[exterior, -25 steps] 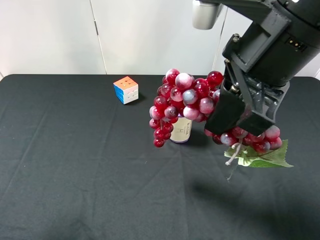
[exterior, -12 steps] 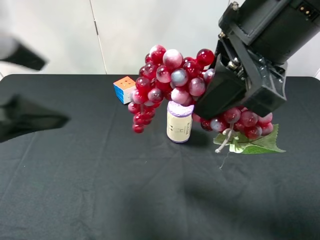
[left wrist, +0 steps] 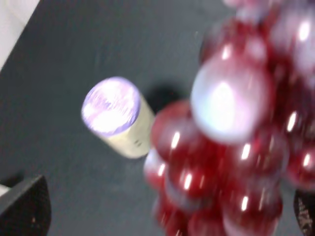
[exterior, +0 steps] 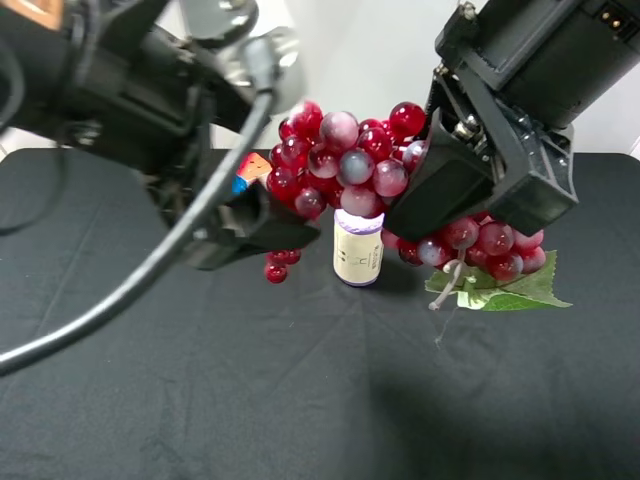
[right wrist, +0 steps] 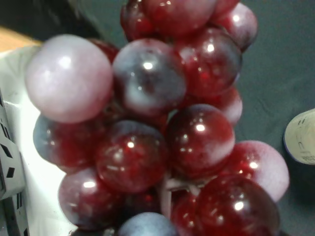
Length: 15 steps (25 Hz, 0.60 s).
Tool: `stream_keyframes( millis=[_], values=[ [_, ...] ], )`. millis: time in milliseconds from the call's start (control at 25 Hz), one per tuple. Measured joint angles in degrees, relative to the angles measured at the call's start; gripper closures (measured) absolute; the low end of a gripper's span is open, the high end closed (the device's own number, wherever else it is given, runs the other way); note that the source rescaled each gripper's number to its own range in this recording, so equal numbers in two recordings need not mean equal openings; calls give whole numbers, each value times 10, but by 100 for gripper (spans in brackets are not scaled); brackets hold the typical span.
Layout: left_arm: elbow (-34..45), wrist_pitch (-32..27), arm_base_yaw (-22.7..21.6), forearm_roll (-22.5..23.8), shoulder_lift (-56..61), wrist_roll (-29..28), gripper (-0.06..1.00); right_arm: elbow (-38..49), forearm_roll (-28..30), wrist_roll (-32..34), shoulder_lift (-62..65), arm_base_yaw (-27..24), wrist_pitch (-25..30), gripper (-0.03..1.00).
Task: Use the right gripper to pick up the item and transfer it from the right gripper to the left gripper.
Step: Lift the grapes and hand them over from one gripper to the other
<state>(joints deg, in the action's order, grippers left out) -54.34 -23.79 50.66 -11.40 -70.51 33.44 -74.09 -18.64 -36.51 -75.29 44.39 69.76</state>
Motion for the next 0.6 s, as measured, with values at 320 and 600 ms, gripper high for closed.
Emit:
stream_keyframes(
  millis=[320, 600],
  values=[
    [0, 62, 8, -103, -56, 63, 6, 0, -14, 0, 0, 0, 0, 97],
    [0, 63, 10, -140, -78, 90, 81, -1, -15, 0, 0, 0, -1, 97]
  ],
)
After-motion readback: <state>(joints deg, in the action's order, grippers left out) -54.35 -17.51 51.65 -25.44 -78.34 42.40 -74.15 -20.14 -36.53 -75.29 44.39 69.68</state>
